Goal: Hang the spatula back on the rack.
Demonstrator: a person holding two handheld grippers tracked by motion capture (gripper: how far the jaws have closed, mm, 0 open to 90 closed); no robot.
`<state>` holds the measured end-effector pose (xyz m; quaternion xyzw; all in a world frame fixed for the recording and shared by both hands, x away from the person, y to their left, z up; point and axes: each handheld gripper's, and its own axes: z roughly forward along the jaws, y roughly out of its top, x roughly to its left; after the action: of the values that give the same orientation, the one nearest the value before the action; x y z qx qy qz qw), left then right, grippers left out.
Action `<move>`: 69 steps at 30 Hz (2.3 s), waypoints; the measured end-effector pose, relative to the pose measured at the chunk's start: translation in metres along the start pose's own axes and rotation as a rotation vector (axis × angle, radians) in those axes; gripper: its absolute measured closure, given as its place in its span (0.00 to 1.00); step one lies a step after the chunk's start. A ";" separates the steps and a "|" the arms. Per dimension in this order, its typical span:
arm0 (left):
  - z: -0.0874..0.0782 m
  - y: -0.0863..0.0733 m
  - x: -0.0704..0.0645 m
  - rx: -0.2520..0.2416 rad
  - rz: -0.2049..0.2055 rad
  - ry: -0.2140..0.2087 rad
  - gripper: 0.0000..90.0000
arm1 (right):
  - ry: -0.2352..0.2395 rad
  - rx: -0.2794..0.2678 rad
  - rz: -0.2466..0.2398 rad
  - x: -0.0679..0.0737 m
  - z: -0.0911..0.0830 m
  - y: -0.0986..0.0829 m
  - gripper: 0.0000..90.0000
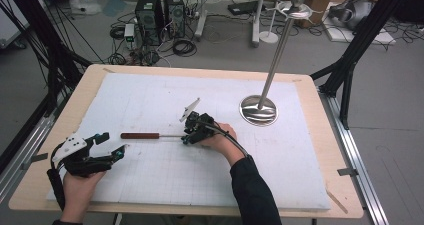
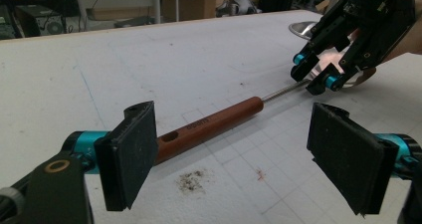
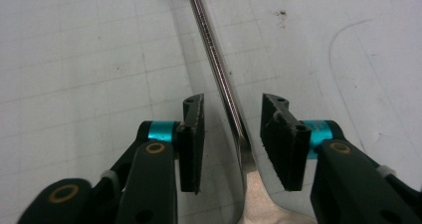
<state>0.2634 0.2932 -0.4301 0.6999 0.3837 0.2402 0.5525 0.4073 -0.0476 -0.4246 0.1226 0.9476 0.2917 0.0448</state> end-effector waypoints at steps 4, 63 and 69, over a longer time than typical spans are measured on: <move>0.000 -0.001 0.000 -0.002 -0.006 0.002 0.23 | -0.005 0.022 -0.004 0.000 0.001 0.002 0.71; -0.001 -0.001 0.001 0.004 0.001 0.003 0.23 | -0.048 0.090 0.011 0.010 -0.011 0.006 0.94; 0.000 -0.002 0.000 0.005 -0.003 0.002 0.23 | -0.055 -0.010 0.044 0.010 -0.032 -0.006 0.94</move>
<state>0.2627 0.2935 -0.4321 0.7005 0.3858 0.2393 0.5505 0.3916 -0.0671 -0.4021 0.1512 0.9415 0.2941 0.0651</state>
